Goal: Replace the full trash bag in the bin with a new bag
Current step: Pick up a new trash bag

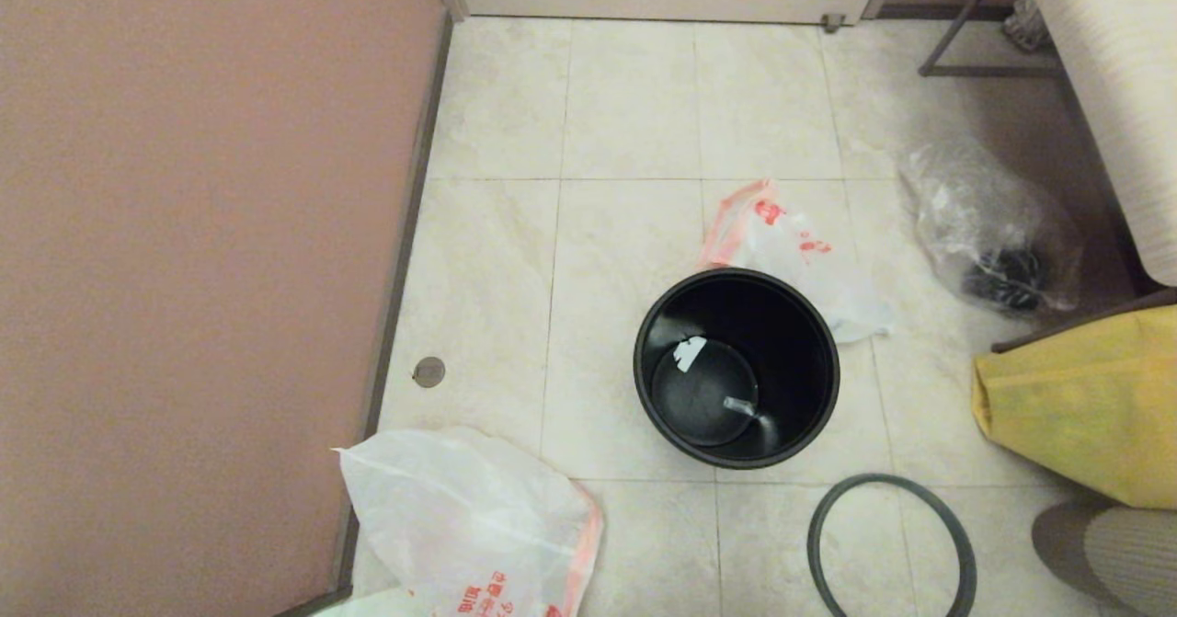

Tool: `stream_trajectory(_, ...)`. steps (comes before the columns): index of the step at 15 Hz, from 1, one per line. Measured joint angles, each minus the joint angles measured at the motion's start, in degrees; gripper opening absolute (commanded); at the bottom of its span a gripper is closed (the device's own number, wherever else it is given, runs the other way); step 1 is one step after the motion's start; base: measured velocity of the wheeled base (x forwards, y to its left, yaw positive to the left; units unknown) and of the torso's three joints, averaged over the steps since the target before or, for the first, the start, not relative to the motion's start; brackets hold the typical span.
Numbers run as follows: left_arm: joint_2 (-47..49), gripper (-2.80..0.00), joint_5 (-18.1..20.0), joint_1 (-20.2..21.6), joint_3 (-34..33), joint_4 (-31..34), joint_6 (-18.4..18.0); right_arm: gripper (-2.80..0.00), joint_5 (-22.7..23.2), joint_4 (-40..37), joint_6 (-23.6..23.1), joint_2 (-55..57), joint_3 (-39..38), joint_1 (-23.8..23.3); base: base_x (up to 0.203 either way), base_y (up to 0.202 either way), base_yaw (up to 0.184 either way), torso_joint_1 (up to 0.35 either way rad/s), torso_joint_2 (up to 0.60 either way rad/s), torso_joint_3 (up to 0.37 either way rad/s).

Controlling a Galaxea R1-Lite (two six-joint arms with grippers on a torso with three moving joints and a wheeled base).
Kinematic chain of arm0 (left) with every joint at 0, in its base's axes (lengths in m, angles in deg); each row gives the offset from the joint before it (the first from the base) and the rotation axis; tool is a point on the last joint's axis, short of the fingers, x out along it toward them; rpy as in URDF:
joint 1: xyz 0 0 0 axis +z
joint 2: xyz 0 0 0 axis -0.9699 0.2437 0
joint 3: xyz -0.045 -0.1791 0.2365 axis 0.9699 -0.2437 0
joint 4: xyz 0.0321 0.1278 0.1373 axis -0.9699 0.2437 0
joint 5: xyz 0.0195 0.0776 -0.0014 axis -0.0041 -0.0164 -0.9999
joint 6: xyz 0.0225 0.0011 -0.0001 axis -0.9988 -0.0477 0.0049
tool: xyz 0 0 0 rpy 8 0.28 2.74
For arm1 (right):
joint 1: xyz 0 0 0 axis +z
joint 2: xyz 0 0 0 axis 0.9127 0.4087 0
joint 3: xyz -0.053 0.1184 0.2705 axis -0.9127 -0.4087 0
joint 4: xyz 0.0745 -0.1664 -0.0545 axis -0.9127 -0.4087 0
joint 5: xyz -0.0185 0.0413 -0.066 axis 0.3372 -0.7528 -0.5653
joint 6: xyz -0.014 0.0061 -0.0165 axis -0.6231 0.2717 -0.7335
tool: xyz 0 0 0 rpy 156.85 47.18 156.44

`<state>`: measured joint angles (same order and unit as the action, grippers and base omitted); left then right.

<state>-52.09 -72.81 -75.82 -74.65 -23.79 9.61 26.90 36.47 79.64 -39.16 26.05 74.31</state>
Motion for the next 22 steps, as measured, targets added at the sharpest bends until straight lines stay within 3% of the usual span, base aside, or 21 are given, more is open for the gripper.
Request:
stream_trajectory(4, 0.0, -2.8, 0.0, 0.0, 0.0, 0.0, 0.0, -2.8, -0.7, 5.0, -9.2, -10.9, -11.5, -5.8, 0.0, 0.0, 0.0, 0.0, 0.0, 0.0)
stream_trajectory(8, 0.0, -2.8, 0.0, 0.0, 0.0, 0.0, 0.0, -2.8, -0.3, 20.3, -25.0, -21.6, -31.1, -7.7, 0.0, 0.0, 0.0, 0.0, 0.0, 0.0)
stream_trajectory(10, 0.0, -2.8, 0.0, 0.0, 0.0, 0.0, 0.0, -2.8, 0.6, 31.9, -29.3, -23.7, -41.4, -7.9, 0.0, 0.0, 0.0, 0.0, 0.0, 0.0)
stream_trajectory(12, 0.0, -2.8, 0.0, 0.0, 0.0, 0.0, 0.0, -2.8, 1.6, 45.2, -29.9, -24.7, -47.6, -8.0, 0.0, 0.0, 0.0, 0.0, 0.0, 0.0)
stream_trajectory(13, 0.0, -2.8, 0.0, 0.0, 0.0, 0.0, 0.0, -2.8, 1.8, 47.9, -29.7, -25.0, -48.7, -8.1, 0.0, 0.0, 0.0, 0.0, 0.0, 0.0)
stream_trajectory(17, 0.0, -2.8, 0.0, 0.0, 0.0, 0.0, 0.0, -2.8, 1.0, 47.6, -25.0, -25.3, -49.9, -8.1, 0.0, 0.0, 0.0, 0.0, 0.0, 0.0)
stream_trajectory(22, 0.0, -2.8, 0.0, 0.0, 0.0, 0.0, 0.0, -2.8, 0.7, 47.8, -24.4, -25.3, -50.0, -8.1, 0.0, 0.0, 0.0, 0.0, 0.0, 0.0)
